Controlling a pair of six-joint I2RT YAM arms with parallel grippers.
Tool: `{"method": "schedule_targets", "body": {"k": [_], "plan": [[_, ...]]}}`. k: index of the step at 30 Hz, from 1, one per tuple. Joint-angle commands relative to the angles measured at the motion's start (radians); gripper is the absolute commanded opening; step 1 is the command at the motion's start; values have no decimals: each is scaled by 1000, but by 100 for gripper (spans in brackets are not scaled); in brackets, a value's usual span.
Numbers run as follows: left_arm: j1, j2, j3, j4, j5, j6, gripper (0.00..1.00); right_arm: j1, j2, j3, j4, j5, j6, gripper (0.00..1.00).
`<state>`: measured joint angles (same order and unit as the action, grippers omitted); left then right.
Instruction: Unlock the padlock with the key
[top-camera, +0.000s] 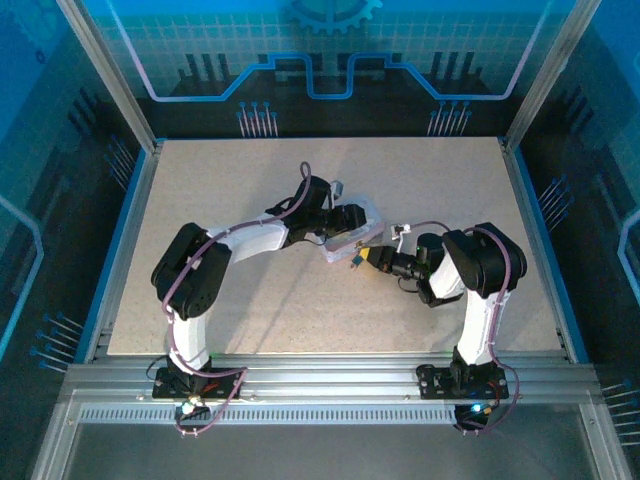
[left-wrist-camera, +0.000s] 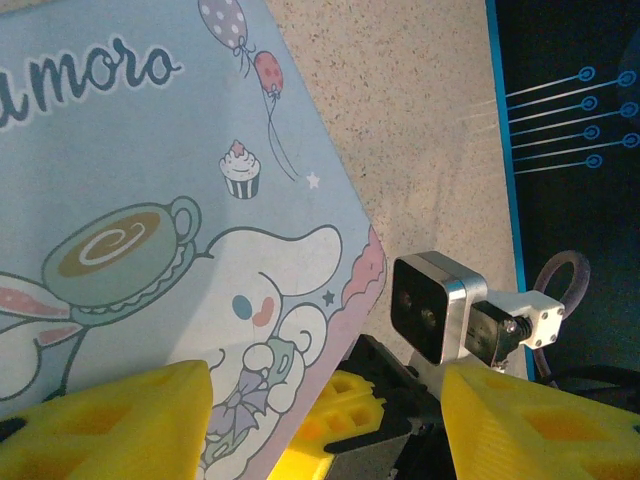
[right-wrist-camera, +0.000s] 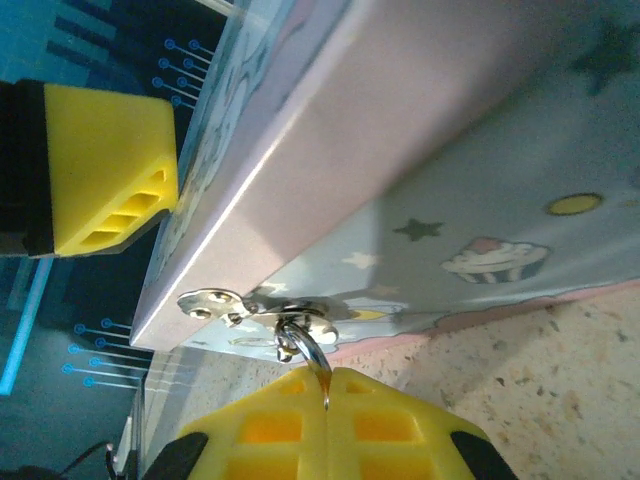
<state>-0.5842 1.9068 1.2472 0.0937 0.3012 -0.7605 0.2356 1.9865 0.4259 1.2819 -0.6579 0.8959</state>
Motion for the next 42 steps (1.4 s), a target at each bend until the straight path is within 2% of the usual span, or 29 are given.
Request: {"method": "schedule_targets", "body": {"k": [1, 15, 24, 32, 36, 42], "plan": [[5, -11, -54, -88, -20, -9, 64, 0, 37, -29, 7, 40, 53, 0], [3, -34, -93, -70, -17, -25, 65, 13, 47, -49, 70, 120, 220, 0], [11, -44, -57, -93, -19, -5, 71, -2, -25, -74, 5, 155, 169, 0], [41, -131, -38, -118, -38, 33, 76, -42, -261, -137, -242, 130, 37, 0], [56, -222, -110, -101, -81, 69, 78, -43, -440, -141, -506, 111, -60, 0], [99, -326, -243, -71, -129, 101, 82, -45, -760, -136, -965, 174, -174, 0]]}}
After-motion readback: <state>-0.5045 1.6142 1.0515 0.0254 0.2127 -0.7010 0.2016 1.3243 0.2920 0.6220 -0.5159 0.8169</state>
